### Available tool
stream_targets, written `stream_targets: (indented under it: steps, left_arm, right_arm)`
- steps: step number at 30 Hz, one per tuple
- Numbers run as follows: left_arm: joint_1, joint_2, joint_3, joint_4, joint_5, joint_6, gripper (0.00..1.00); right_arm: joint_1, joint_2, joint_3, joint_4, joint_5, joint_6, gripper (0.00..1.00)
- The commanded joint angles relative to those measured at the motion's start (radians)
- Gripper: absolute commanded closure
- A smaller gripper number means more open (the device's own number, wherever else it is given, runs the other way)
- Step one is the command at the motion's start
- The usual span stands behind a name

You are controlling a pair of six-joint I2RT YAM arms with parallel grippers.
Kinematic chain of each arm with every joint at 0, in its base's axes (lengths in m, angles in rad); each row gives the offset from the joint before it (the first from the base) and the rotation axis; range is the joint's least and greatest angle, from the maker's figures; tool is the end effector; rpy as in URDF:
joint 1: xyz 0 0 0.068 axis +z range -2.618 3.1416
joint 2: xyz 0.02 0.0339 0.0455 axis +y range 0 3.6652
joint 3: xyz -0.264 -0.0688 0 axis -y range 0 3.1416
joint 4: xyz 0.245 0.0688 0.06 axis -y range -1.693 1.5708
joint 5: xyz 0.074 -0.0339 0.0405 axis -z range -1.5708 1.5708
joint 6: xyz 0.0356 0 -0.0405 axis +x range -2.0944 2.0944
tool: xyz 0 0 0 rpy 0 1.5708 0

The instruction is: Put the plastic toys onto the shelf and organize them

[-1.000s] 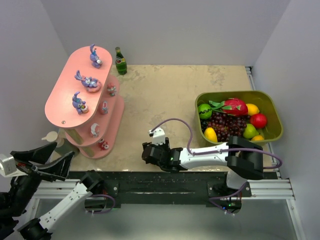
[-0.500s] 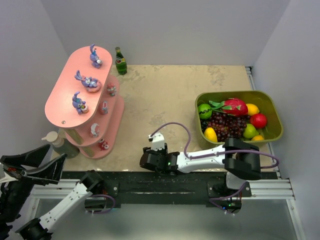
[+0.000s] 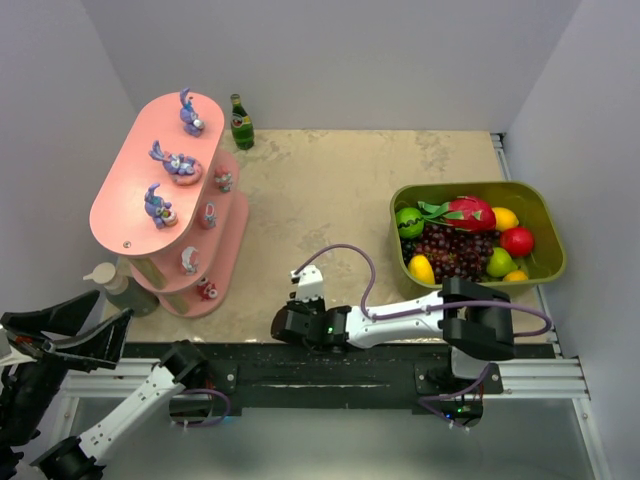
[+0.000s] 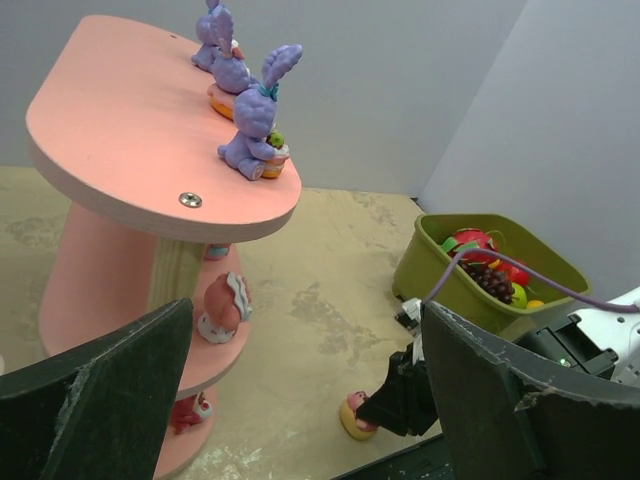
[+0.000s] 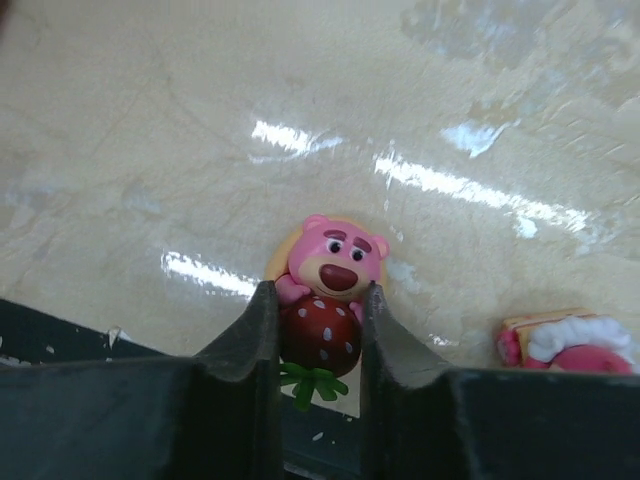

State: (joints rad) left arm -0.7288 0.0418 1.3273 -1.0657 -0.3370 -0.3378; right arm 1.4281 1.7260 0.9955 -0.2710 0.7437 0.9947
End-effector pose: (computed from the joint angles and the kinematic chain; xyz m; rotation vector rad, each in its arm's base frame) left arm -0.0872 0.0936 0.4000 -0.0191 1.3951 -0.6660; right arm 0.0718 0.3305 0.1711 -0.2323 2.2454 0.3067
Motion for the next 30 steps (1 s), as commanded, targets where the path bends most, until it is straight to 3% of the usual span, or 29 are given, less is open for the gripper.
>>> stream_targets:
  steps: [1,9,16,30]
  left_arm:
    - [0.003,-0.01,0.013,0.001,0.0,-0.004,0.0]
    - [0.003,-0.003,0.019,0.001,0.01,-0.009,0.01]
    - [0.003,0.0,0.03,0.003,0.012,-0.004,0.0]
    - [0.003,0.009,0.023,0.021,0.003,0.02,0.0]
  right_arm:
    - [0.003,0.026,0.035,-0.005,-0.006,0.041,1.0]
    - [-0.034,0.081,0.187,0.096,-0.004,-0.14,1.0]
    - [-0.124,0.185,0.308,0.297,-0.072,-0.384,1.0]
    - [-0.164,0.38,0.557,0.539,-0.096,-0.786,1.0]
